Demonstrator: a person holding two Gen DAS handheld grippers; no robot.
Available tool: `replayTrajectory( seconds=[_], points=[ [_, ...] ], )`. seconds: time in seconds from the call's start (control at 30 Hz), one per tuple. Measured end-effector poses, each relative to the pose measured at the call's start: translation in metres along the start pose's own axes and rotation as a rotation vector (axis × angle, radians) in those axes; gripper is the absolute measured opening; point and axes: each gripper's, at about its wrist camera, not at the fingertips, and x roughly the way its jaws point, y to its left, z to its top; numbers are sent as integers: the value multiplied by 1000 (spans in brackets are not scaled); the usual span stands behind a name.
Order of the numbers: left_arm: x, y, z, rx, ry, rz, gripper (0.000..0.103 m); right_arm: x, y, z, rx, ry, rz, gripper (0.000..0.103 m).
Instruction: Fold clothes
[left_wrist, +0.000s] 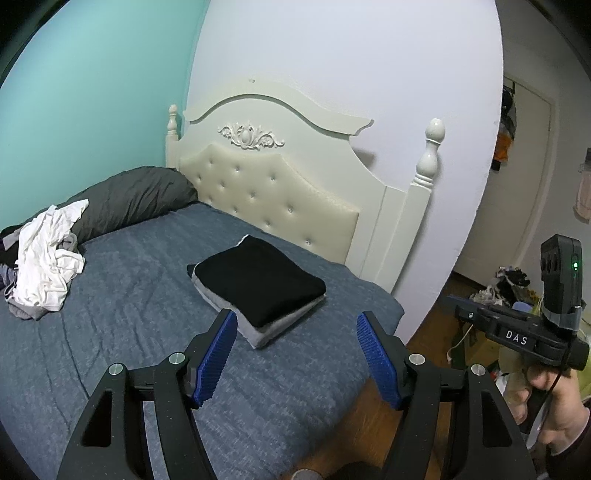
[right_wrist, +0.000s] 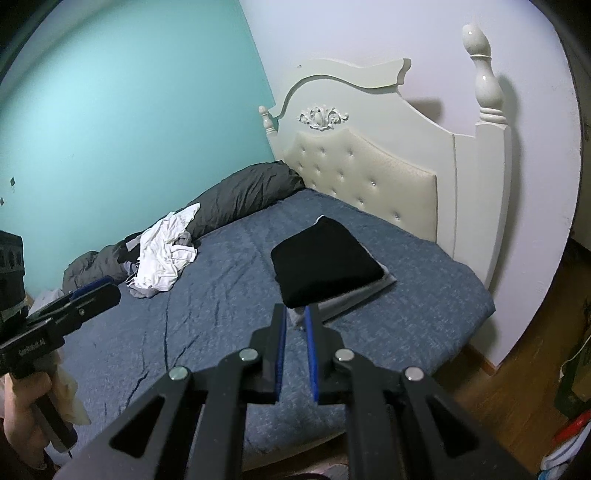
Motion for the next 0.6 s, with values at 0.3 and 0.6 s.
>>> replayTrajectory(
  seconds=[0.3,0.6],
  points=[
    [-26,0,-15,-2,-9,-1,72,-22,15,-20,13,-22,3,10],
    [-37,-2,-29,9,-9,-9,77,-38,24,-42,-4,-32,-22,10]
  ],
)
